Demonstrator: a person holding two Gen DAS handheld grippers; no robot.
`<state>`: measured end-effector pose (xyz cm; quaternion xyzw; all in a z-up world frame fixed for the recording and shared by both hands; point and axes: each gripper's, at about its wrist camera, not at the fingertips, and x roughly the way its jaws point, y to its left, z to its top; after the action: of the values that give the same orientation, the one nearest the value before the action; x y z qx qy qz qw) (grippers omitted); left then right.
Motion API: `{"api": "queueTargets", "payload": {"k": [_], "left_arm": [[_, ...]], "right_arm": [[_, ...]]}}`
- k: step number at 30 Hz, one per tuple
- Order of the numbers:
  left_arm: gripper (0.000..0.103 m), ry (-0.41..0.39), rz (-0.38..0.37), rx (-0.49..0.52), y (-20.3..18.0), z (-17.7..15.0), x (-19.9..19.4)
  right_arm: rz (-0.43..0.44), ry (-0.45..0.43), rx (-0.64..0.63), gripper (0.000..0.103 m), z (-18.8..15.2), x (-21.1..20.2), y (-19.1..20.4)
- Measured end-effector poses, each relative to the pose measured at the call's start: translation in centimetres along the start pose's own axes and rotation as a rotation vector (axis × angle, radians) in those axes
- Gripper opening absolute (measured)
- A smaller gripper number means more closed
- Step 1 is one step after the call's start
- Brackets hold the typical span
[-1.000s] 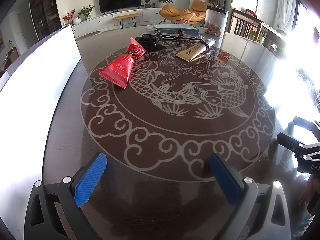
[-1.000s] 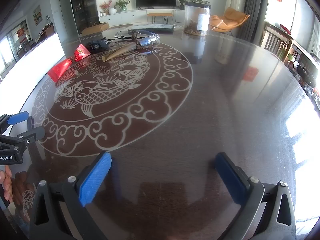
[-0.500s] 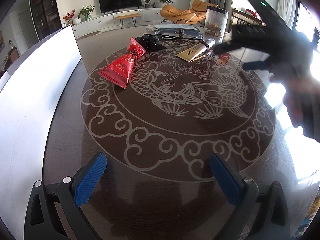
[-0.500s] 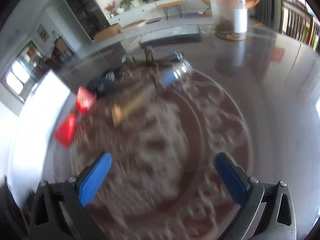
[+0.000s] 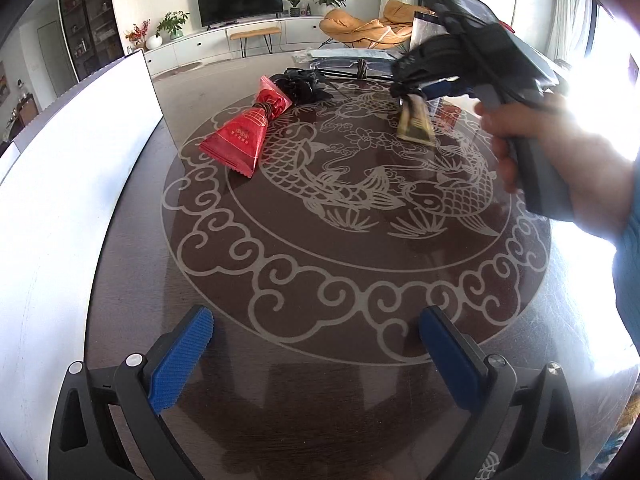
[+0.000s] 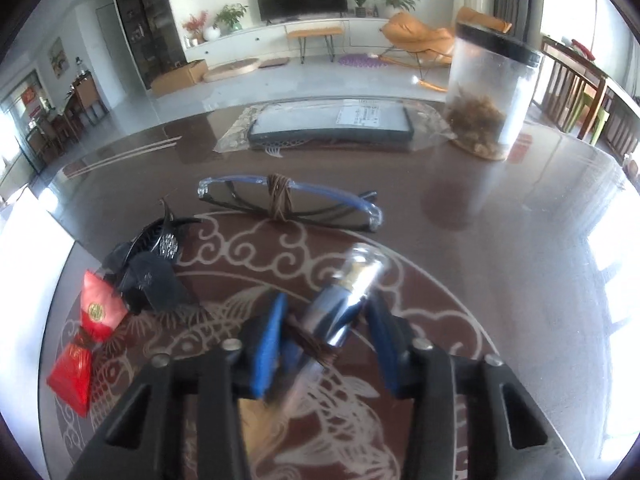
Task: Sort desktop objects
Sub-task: 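Grasp the silver-gold tube with the right gripper while the left reaches for the red candy packet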
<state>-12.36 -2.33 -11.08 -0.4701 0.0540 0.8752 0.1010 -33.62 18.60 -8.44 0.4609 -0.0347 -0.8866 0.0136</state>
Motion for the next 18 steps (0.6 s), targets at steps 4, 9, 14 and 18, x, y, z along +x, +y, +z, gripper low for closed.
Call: {"api": "queueTargets", "payload": {"k": [4, 9, 14, 18], "left_arm": [[0.103, 0.000, 0.000, 0.000, 0.0, 0.0, 0.0], [0.103, 0.001, -0.001, 0.001, 0.0, 0.0, 0.0], [0.103, 0.000, 0.015, 0.026, 0.1, 3.0, 0.6], [0.103, -0.046, 0.067, 0.058, 1.1, 9.1, 1.0]], "right_arm": [[0.048, -0.016, -0.057, 0.038, -3.5, -2.4, -1.2], [0.068, -0.022, -0.163, 0.038, -11.3, -7.8, -2.4], [0.061, -0.053, -0.226, 0.038, -17.8, -12.2, -2.9], [0.069, -0.058, -0.219, 0.038, -18.6, -12.9, -3.2]]}}
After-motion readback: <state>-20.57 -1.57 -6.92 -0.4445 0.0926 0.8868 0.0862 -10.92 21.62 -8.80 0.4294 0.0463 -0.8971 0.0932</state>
